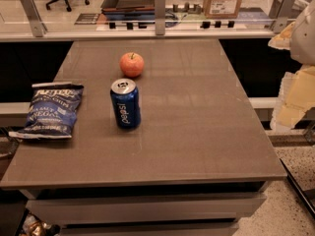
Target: Knock pepsi can over
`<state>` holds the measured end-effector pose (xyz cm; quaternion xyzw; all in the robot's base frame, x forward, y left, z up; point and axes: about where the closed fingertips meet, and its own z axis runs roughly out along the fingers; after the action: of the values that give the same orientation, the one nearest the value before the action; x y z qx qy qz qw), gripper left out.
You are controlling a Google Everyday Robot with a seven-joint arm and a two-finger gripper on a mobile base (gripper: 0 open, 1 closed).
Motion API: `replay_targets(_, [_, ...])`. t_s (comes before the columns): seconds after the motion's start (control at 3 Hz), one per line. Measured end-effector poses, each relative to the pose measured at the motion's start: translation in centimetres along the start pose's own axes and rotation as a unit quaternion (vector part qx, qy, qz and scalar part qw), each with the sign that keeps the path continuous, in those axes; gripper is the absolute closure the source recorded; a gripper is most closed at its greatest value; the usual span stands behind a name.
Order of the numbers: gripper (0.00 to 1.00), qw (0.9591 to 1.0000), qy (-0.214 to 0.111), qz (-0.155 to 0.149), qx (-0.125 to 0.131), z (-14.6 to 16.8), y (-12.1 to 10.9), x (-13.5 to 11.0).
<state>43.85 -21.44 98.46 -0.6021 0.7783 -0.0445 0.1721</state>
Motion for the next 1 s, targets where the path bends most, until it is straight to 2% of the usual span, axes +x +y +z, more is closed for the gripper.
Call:
replay_targets(0.33, [0.0,1.0,0.0,0.0,0.0,0.0,0.0,0.0])
replay_targets(0.67, [0.0,0.9998,-0.019,-0.001,0.003,0.1,0.0,-0.7])
replay_targets(1.0, [0.0,0.9969,-0.078,0.006,-0.003,1.6,-0.4,-3.1])
